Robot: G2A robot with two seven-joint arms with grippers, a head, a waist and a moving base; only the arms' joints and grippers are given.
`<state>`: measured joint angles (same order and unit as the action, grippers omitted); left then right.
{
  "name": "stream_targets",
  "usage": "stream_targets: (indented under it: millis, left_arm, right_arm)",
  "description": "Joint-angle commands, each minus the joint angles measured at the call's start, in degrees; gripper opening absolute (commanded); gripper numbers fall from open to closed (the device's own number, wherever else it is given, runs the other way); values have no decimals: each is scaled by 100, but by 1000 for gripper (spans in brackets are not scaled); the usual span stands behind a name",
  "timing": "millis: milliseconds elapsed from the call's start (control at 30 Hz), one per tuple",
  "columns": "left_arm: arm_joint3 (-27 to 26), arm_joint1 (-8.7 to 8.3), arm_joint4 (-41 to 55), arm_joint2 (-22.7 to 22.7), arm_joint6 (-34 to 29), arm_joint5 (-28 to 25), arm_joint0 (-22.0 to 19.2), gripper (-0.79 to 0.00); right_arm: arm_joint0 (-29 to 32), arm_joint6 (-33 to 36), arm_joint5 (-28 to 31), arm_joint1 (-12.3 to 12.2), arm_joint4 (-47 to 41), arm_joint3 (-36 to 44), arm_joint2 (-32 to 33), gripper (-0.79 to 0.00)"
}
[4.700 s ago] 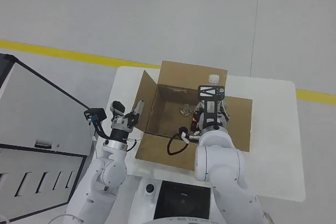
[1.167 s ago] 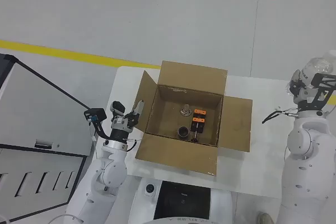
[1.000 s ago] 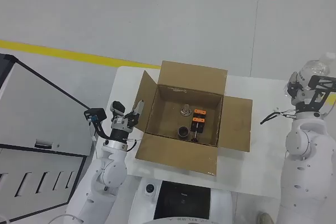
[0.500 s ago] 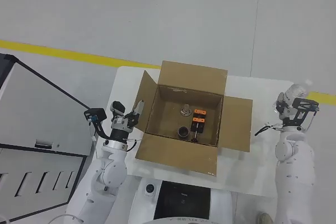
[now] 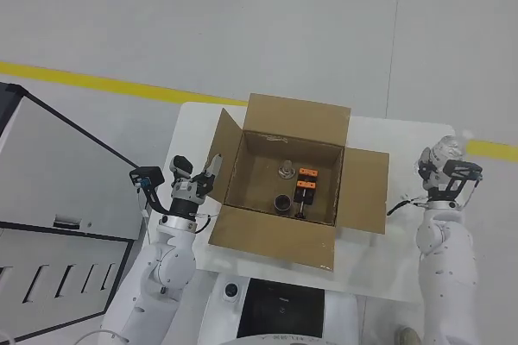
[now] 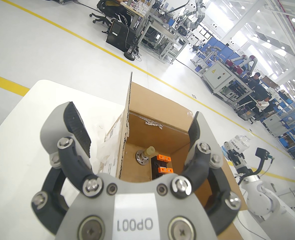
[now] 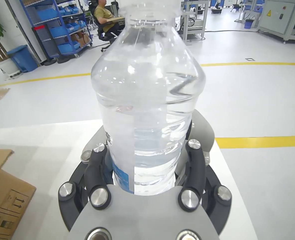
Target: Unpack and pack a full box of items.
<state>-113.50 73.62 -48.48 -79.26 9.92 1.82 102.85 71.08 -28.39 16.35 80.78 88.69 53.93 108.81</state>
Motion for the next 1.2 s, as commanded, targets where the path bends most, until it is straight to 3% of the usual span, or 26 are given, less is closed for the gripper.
stream_targets:
  millis: [0, 433, 833, 867, 900, 1067, 1100, 1133, 1167]
  left_arm:
    - [0, 0, 0, 0, 0, 0, 0, 0]
    - [0, 0, 0, 0, 0, 0, 0, 0]
    - [0, 0, 0, 0, 0, 0, 0, 0]
    - [0, 0, 0, 0, 0, 0, 0, 0]
    - [0, 0, 0, 0, 0, 0, 0, 0]
    - [0, 0, 0, 0, 0, 0, 0, 0]
    - [0, 0, 0, 0, 0, 0, 0, 0]
    - [0, 0, 0, 0, 0, 0, 0, 0]
    - [0, 0, 0, 0, 0, 0, 0, 0]
  right_arm:
    - [-146, -199, -187, -20, 176, -355, -61, -785]
    - [-840, -981, -644, -183, 597, -2124, -304, -785]
    - [-1012, -1307, -703, -327, 718, -2783, -463, -785]
    - [-1016, -1313, -687, -335, 704, -2806, -473, -714]
    - [-1020, -1320, -668, -343, 690, -2823, -483, -560]
    - [-1028, -1320, -627, -376, 619, -2891, -542, -372]
    - [-1027, -1327, -617, -380, 602, -2897, -555, -256]
    - [-1025, -1328, -582, -386, 573, -2898, -564, -71]
    - [-1021, -1329, -560, -389, 553, -2892, -578, 0]
